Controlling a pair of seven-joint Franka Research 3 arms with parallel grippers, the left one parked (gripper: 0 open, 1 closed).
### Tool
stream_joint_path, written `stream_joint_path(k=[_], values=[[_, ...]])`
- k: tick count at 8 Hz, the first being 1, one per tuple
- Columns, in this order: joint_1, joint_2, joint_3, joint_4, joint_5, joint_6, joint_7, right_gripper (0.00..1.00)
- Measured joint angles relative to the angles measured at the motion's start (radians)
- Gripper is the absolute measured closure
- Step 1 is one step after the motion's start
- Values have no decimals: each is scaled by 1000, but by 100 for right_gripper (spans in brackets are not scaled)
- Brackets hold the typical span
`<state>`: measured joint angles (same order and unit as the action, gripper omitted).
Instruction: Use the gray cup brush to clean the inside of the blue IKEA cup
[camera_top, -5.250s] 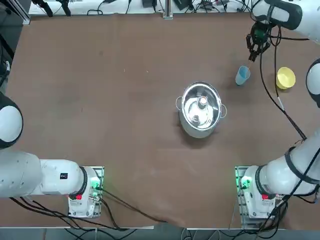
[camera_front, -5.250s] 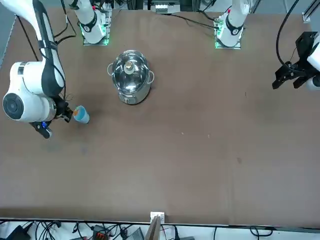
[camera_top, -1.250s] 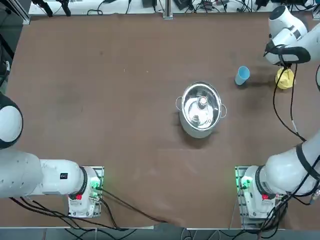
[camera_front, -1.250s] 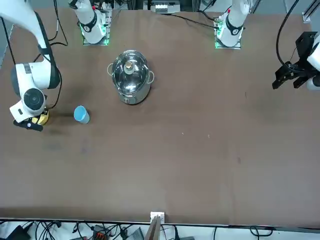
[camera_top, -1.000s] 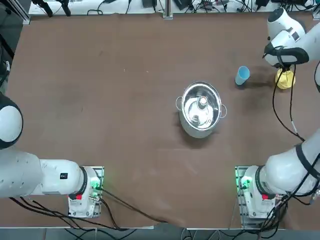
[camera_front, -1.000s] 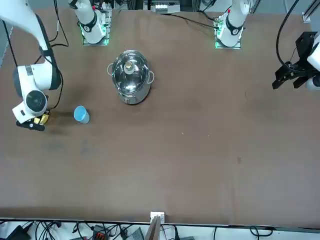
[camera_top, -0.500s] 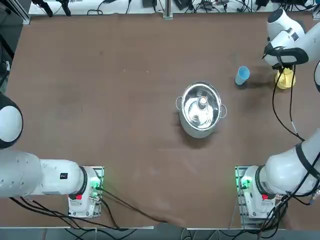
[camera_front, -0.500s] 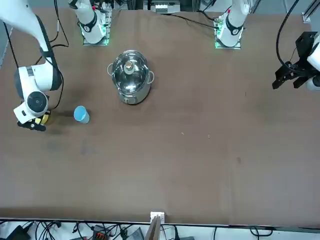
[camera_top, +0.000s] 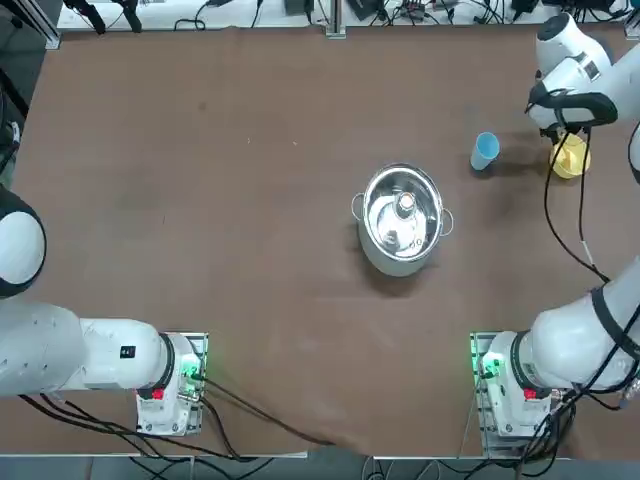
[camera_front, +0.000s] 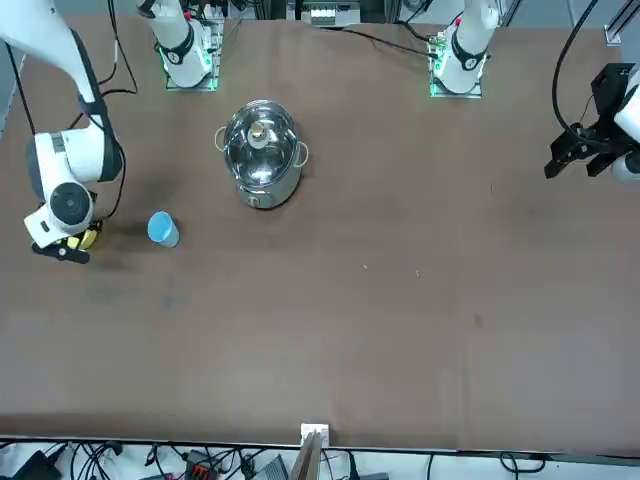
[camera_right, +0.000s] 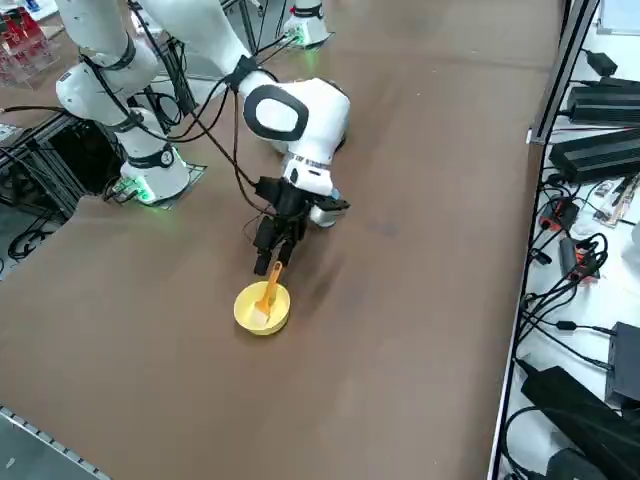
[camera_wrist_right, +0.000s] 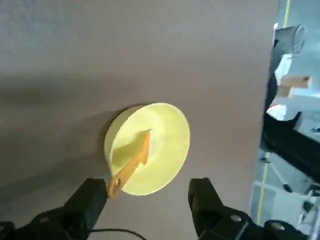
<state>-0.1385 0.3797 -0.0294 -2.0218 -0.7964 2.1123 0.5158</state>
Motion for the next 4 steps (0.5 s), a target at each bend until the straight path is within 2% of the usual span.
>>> stream_joint_path(k=[2,4], values=[[2,-13,12,10,101,2,0,0],[5,-44,45,44,200,-4,-18,0]])
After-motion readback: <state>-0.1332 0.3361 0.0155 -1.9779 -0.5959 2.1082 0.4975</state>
